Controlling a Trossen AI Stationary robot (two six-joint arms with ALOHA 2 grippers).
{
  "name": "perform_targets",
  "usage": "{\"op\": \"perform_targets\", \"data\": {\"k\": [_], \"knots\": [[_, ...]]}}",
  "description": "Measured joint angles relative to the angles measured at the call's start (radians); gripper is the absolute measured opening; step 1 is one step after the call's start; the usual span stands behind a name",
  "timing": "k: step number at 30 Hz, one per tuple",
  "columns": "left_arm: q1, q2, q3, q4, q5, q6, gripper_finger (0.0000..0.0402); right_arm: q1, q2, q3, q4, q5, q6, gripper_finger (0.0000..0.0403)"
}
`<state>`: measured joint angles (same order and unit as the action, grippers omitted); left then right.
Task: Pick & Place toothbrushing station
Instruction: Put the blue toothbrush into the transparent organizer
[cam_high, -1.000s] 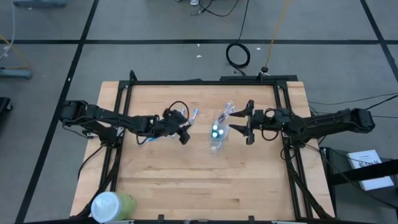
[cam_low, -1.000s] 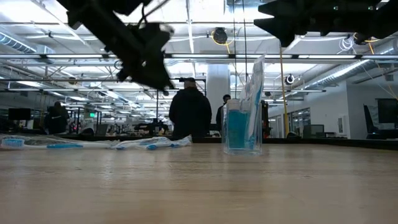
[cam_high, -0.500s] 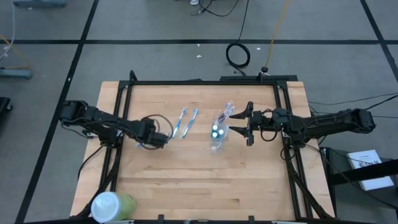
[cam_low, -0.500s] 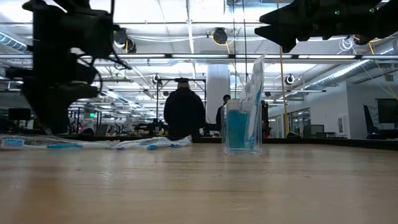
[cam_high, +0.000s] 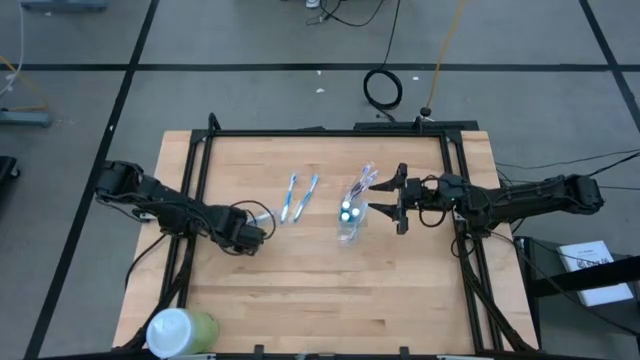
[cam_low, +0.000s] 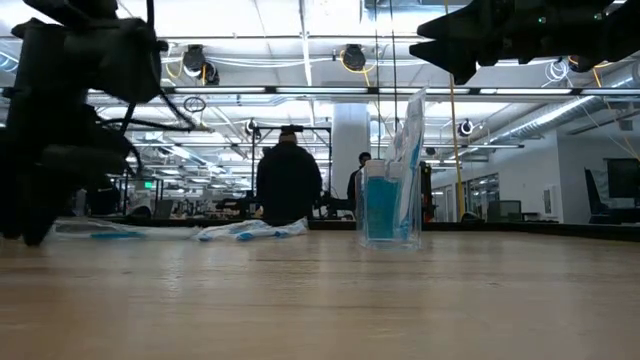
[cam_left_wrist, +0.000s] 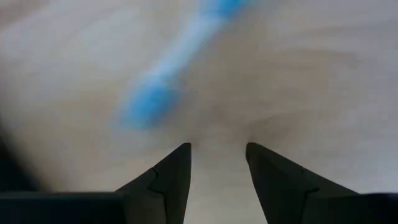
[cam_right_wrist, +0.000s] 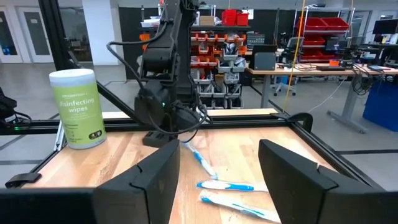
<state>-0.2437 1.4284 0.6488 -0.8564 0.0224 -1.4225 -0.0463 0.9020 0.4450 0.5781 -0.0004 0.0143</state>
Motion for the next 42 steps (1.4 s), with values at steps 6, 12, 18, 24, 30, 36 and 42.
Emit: {"op": "perform_targets", "data": {"k": [6, 12, 18, 24, 30, 36, 42], "knots": [[-0.007, 0.002, 0.011, 0.416, -0.019, 0.289, 0.017, 0.0, 0.0, 0.0, 0.0, 0.0, 0.0, 0.021], [0.009, 0.001, 0.085, 0.312, -0.134, 0.358, 0.017, 0.0, 0.0, 0.0, -0.001, 0.0, 0.0, 0.021], [0.053, 0.0, 0.157, -0.053, -0.394, 0.244, 0.017, 0.0, 0.0, 0.0, -0.005, 0.0, 0.0, 0.021], [0.09, 0.0, 0.142, -0.283, -0.438, 0.124, 0.017, 0.0, 0.0, 0.0, -0.008, 0.0, 0.0, 0.021], [0.099, 0.0, 0.074, -0.365, -0.254, 0.038, 0.017, 0.001, 0.0, 0.0, -0.019, 0.0, 0.0, 0.021], [0.095, 0.008, 0.068, -0.342, -0.159, 0.049, 0.017, 0.001, 0.0, 0.0, -0.024, 0.0, 0.005, 0.021], [0.091, 0.008, 0.067, -0.245, -0.086, 0.087, 0.017, 0.002, 0.0, 0.0, -0.022, 0.0, 0.005, 0.021]]}}
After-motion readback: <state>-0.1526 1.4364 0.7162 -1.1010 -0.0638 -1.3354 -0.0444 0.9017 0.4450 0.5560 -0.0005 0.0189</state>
